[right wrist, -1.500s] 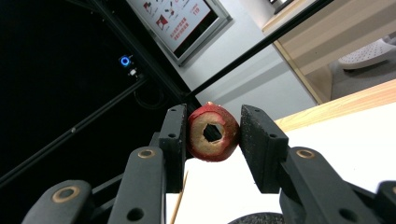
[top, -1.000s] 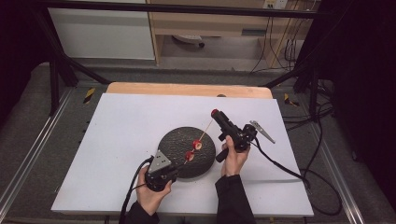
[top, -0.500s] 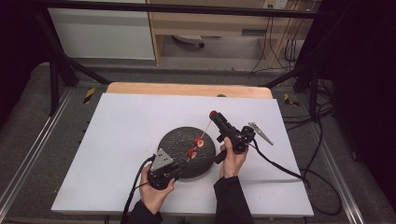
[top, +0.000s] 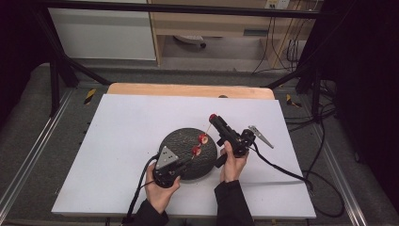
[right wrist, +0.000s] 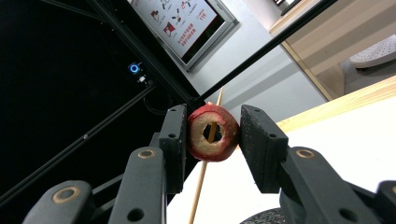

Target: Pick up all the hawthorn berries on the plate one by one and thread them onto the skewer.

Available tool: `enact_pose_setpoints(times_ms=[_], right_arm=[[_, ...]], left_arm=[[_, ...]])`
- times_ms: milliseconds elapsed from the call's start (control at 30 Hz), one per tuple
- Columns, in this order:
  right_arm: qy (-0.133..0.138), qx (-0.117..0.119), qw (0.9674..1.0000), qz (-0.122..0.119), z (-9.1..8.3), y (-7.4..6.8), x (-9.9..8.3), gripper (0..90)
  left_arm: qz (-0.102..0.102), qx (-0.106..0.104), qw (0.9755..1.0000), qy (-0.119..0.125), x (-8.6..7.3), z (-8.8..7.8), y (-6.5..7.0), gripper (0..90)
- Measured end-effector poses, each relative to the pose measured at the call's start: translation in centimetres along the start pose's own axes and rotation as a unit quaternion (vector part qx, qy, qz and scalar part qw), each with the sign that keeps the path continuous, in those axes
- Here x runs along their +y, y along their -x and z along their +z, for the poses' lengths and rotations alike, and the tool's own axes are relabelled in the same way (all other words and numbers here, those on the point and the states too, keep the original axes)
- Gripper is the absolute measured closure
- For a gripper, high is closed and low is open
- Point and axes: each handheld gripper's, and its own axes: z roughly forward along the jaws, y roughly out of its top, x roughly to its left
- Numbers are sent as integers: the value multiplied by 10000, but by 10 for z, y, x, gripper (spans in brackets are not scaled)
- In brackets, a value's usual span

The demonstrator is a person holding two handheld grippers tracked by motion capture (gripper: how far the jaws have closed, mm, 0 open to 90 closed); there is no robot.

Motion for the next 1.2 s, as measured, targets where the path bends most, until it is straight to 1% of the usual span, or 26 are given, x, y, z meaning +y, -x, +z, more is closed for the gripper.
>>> enact_pose_setpoints(times_ms=[633, 800, 1000, 1067, 1133, 1200], right_arm=[[-137, 54, 9999, -92, -5, -2, -6, 632], [-175, 40, 9998, -106, -6, -3, -8, 632], [-284, 33, 9995, -166, -6, -3, -8, 631], [-331, 36, 9993, -186, -6, -2, -7, 624], [-410, -1, 9989, -236, -6, -2, -5, 575], [-551, -49, 9979, -325, -7, -2, -3, 550]], left_arm=[[3, -29, 10000, 28, 11, 7, -1, 886], [-5, -47, 10000, 17, 12, 8, -2, 885], [-7, -50, 10000, 10, 10, 8, -4, 886], [1, -59, 10000, -5, 10, 7, -5, 886], [39, -66, 10000, -22, 9, 5, -6, 886], [27, -70, 10000, -38, 7, 4, -8, 886]])
